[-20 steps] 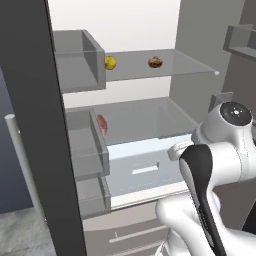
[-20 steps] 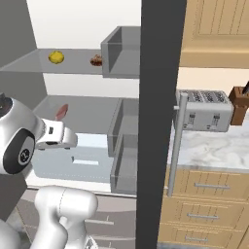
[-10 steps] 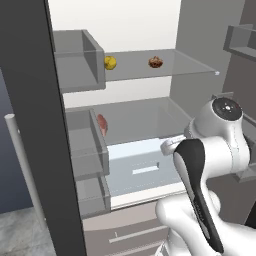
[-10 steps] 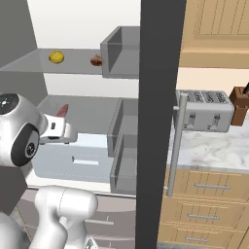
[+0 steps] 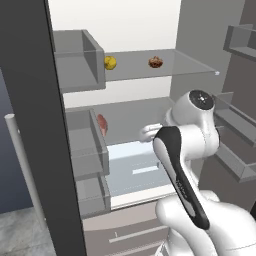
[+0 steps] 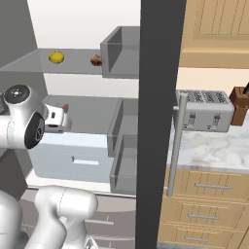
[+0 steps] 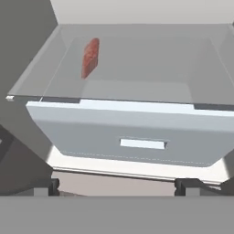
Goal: Gather the lemon and mushroom from the fridge and place them on a tray on the dining counter. Then gather the steak and fish from the fridge and place them on the other tray.
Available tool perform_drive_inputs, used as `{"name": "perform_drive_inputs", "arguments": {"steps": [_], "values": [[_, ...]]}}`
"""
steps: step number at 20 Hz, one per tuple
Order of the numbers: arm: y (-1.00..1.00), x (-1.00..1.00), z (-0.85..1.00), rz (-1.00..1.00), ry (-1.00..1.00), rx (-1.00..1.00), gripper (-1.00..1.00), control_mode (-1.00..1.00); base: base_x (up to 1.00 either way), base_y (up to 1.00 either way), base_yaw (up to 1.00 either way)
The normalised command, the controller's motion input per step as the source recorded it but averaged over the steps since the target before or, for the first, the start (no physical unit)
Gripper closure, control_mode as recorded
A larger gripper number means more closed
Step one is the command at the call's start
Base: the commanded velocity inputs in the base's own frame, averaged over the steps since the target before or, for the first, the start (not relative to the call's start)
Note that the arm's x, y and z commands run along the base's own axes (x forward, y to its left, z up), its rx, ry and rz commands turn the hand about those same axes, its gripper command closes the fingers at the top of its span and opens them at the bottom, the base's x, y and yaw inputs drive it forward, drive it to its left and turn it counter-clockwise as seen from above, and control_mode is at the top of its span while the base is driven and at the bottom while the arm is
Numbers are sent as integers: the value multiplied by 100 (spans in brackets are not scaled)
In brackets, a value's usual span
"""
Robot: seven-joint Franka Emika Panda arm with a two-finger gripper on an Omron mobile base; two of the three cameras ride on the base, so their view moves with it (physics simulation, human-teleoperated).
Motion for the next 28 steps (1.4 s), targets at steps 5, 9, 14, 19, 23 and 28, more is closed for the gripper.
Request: {"name": "perform_drive_inputs", "arguments": {"steps": [5,9,14,19,23,28], "values": [[43,52,0,-3,0,2,-100,-100,0,0,0],[51,47,0,-12,2,0,-100,-100,0,0,0],[40,41,0,-7,6,0,-100,-100,0,0,0],[14,49,-2,0,6,0,-100,-100,0,0,0],[13,46,-7,0,7,0,-100,-100,0,0,0],[10,36,-14,0,6,0,-100,-100,0,0,0]]}}
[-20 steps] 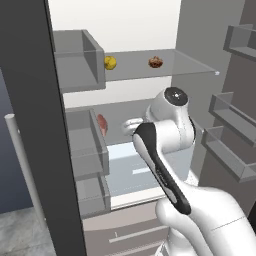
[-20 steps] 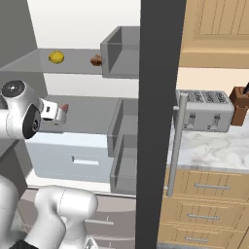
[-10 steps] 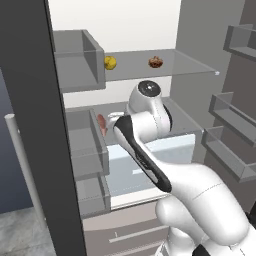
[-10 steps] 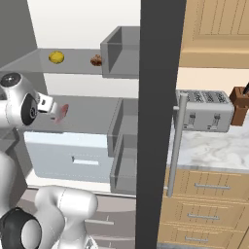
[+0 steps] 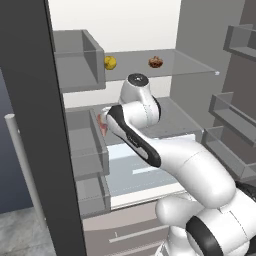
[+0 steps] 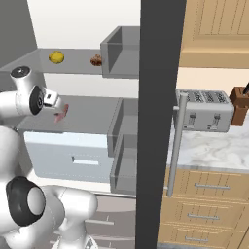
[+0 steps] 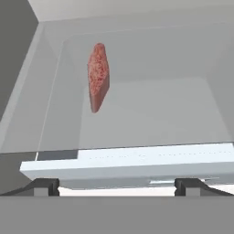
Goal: Gather the lemon and mushroom from the fridge and place them on a tray on the dining counter. Then gather the steak and fish from the fridge and place them on the other tray.
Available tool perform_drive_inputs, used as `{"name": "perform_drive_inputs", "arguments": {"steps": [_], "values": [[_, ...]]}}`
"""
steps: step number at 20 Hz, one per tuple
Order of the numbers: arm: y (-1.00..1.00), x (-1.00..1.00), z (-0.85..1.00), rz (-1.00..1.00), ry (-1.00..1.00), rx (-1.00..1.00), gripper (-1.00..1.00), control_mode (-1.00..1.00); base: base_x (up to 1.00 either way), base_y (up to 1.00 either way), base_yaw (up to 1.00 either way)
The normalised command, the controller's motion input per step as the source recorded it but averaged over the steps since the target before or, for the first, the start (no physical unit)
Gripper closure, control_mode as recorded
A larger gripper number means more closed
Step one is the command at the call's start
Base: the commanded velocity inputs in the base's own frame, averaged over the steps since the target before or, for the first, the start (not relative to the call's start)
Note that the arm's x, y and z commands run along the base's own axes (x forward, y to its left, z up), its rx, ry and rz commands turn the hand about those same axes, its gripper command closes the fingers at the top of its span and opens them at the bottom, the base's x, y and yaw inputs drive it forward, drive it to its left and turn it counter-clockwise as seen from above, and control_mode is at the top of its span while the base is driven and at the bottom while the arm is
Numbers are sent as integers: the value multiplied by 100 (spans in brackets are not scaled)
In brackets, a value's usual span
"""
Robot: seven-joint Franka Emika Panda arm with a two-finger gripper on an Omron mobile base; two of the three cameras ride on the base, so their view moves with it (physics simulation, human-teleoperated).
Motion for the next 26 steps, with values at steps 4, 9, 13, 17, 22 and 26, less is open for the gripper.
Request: {"name": "perform_drive_inputs", "arguments": {"steps": [4,9,13,17,22,26], "values": [[8,30,-20,0,4,-2,-100,-100,0,0,0],[8,23,-27,0,1,-3,-100,-100,0,0,0],[8,28,-26,0,0,-2,-100,-100,0,0,0],[11,27,-20,0,2,-1,-100,-100,0,0,0],[11,29,-16,0,3,0,-100,-100,0,0,0],[10,32,-12,0,2,0,-100,-100,0,0,0]]}}
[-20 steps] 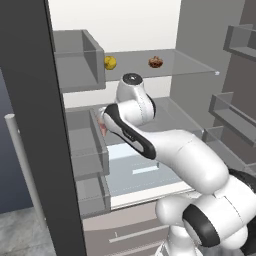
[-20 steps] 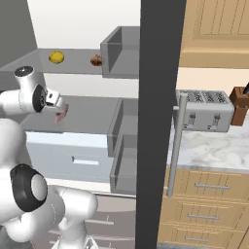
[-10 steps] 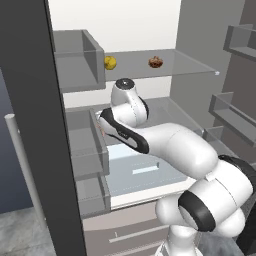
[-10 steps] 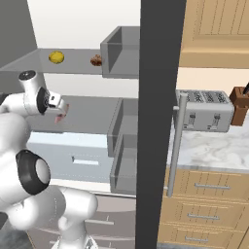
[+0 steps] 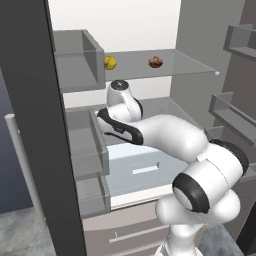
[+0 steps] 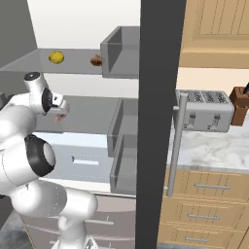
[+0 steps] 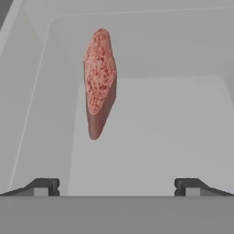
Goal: Gather the lemon and mushroom from the fridge and place them on a tray on the dining counter. Then gather the steak and fish from the fridge and place them on the other tray.
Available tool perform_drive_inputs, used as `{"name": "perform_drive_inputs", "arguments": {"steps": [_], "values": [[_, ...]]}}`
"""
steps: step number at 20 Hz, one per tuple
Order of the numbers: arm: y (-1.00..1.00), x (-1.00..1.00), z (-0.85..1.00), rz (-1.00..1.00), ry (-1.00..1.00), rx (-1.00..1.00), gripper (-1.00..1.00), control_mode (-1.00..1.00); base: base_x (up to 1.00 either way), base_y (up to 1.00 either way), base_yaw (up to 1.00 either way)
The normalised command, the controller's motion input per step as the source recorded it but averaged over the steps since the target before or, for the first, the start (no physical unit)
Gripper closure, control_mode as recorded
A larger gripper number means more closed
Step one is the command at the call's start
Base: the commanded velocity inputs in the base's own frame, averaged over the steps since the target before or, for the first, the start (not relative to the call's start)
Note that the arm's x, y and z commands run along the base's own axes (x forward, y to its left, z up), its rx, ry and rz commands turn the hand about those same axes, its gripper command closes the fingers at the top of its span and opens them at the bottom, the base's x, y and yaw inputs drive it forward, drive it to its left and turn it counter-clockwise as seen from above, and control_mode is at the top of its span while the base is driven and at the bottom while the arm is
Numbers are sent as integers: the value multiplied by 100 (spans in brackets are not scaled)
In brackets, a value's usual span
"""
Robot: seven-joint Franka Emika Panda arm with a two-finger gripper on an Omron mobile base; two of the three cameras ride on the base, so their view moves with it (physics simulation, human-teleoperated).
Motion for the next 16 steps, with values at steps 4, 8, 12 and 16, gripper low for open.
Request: {"name": "perform_drive_inputs", "arguments": {"steps": [4,8,12,16], "values": [[11,33,-13,0,1,0,-100,-100,0,0,0],[11,32,-15,0,0,0,-100,-100,0,0,0],[8,28,-16,0,0,0,-100,-100,0,0,0],[7,22,-11,0,0,0,-100,-100,0,0,0]]}}
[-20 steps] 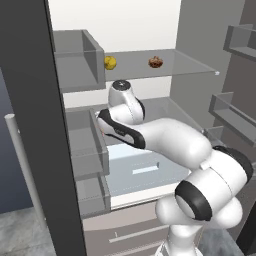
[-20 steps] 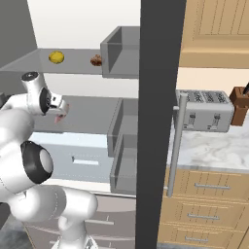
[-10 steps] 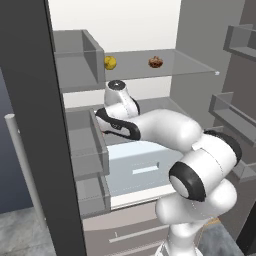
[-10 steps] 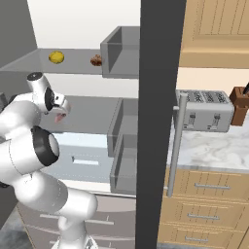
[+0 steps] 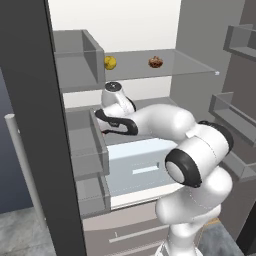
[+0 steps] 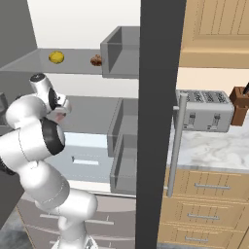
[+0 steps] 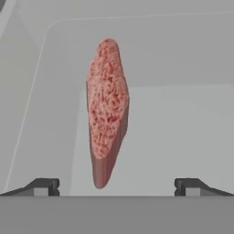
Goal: Gather the lemon and mushroom from the fridge and place them on a tray on the dining counter. Then gather the steak and fish from the fridge and place them on the other tray.
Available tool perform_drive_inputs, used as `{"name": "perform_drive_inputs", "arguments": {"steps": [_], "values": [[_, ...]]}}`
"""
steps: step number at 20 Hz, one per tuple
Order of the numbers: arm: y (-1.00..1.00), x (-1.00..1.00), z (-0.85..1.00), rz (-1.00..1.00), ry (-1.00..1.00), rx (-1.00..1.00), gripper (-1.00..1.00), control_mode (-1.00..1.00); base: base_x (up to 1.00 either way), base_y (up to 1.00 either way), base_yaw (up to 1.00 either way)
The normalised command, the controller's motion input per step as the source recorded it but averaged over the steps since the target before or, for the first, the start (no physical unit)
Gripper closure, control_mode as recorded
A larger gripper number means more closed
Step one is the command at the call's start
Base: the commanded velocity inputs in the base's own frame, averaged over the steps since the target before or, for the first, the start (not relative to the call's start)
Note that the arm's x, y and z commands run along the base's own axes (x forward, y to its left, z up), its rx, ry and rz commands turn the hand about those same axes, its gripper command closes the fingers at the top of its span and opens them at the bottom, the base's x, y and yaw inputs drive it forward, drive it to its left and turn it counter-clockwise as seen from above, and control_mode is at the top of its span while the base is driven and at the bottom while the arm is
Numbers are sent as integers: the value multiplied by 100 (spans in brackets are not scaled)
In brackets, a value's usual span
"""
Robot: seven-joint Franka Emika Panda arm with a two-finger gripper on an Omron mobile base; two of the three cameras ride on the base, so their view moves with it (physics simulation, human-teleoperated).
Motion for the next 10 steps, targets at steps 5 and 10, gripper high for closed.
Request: {"name": "perform_drive_inputs", "arguments": {"steps": [5,10], "values": [[8,25,-14,0,0,0,-100,-100,0,0,0],[5,27,-6,0,0,0,-100,-100,0,0,0]]}}
